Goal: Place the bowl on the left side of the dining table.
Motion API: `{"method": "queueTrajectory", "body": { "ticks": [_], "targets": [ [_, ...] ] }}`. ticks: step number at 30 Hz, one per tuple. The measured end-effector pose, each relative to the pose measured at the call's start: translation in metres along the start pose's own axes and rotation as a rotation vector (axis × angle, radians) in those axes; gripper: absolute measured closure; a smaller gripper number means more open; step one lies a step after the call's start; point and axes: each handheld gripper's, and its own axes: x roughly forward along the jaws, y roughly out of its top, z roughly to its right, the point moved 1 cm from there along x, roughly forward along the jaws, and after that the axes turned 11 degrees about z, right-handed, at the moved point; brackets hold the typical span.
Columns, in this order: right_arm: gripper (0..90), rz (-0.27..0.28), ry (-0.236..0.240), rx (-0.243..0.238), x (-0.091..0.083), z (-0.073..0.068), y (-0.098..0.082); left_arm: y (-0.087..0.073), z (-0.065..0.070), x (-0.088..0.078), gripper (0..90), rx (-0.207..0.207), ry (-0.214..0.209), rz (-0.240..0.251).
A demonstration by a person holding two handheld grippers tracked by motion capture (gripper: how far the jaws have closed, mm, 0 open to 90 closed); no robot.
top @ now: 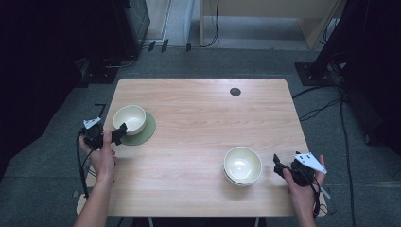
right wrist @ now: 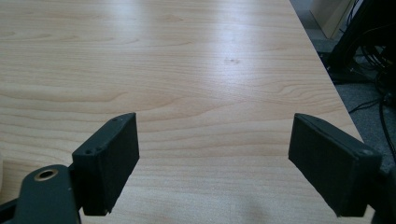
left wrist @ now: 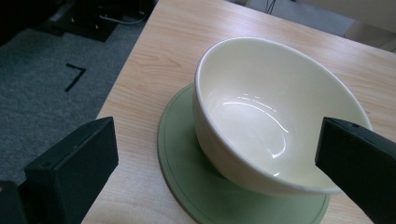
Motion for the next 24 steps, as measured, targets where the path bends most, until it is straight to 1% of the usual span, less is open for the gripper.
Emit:
{"method": "queueTrajectory", "body": {
  "ticks": [3,5,7,8,12,15,18,19,24],
  "targets": [
    [16.5,0.0,-0.002,0.002,0.0,0.0,0.0,-0.003,0.001,-0.008,0.0,0.018,0.01,0.021],
    [16.5,-0.001,-0.005,0.006,0.0,0.0,0.0,-0.004,0.0,-0.013,0.0,0.018,-0.005,0.043],
    [16.5,-0.001,-0.005,0.006,0.0,0.001,0.0,-0.005,-0.001,-0.019,0.0,0.016,-0.007,0.05],
    [16.5,-0.002,-0.005,0.006,0.0,0.001,0.0,-0.006,-0.001,-0.021,0.0,0.021,-0.003,0.053],
    [16.5,-0.002,-0.007,0.005,0.0,0.001,0.0,-0.01,0.0,-0.032,0.0,0.041,-0.009,0.065],
    [16.5,-0.001,-0.004,0.003,0.0,0.0,0.0,-0.011,0.001,-0.041,0.0,0.051,-0.032,0.077],
    [16.5,-0.003,-0.004,0.0,0.0,0.0,0.0,-0.013,0.002,-0.046,0.0,0.057,-0.037,0.085],
    [16.5,-0.008,-0.007,0.005,0.001,0.001,-0.001,-0.015,0.002,-0.051,0.0,0.069,-0.039,0.091],
    [16.5,-0.008,-0.007,0.006,0.0,0.001,-0.001,-0.022,0.002,-0.06,0.0,0.092,-0.053,0.095]
  ]
}}
